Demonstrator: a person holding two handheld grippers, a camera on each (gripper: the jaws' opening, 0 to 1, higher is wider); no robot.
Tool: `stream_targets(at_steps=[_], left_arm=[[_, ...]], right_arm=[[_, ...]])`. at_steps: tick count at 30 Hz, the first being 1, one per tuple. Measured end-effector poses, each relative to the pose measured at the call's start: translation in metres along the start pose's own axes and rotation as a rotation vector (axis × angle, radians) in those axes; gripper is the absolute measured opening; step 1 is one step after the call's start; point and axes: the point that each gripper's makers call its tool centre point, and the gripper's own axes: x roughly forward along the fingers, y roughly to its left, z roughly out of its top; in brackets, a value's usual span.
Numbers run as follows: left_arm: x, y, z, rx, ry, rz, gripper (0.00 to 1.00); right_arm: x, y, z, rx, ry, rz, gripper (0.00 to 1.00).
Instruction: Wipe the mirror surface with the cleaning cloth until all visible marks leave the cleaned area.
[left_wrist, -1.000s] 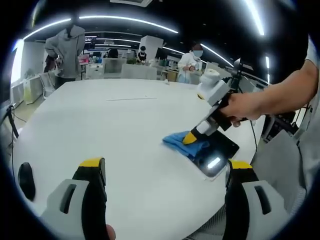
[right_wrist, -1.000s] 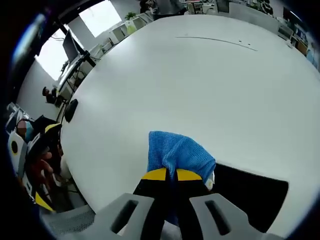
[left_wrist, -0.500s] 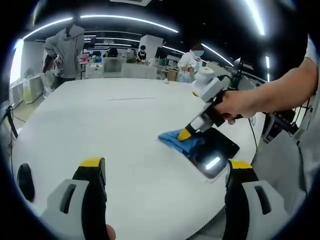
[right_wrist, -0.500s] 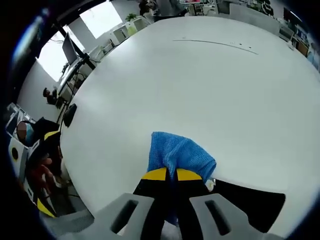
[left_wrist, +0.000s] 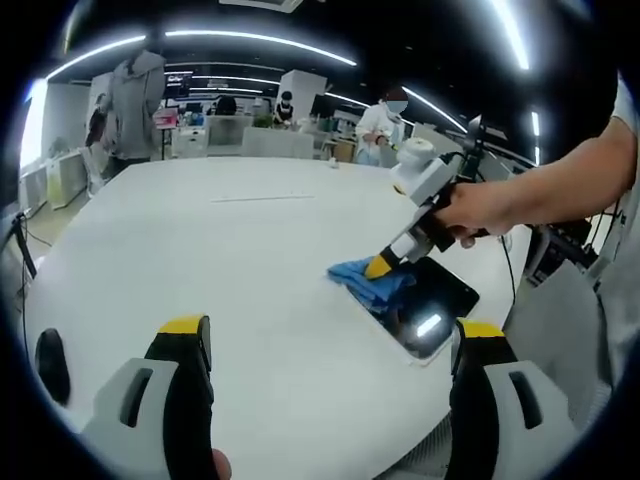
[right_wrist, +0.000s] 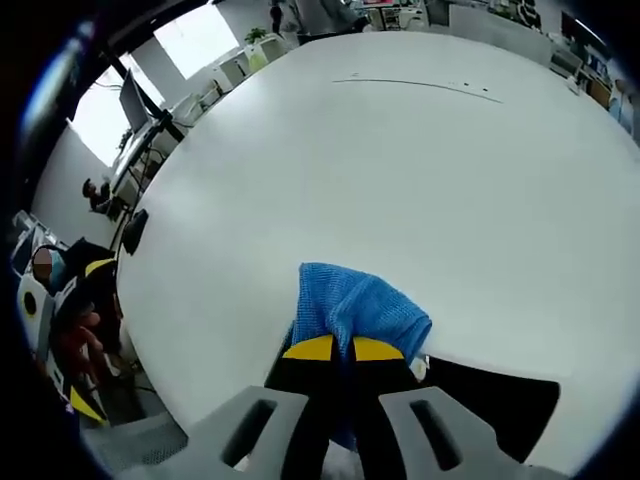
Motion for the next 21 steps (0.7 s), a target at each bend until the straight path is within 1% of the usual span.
stream_targets(at_steps=[4, 10, 21], left_arm=[[-0.001, -0.003, 0.001, 0.005, 0.000, -0.001, 0.99], [-0.002, -0.002, 0.001, 0.006, -0.003, 0.000, 0.99], [0.001, 0.001, 0.001, 0.010, -0.006, -0.003, 0.99]], right_arm=[[-0.002, -0.005, -0.002, 0.000, 0.003, -0.008, 0.00], [-0.007, -0.020, -0.005, 0.041, 0.010, -0.016, 0.00], [-0.006, -0.019, -0.004, 0.044, 0.004, -0.023, 0.00]])
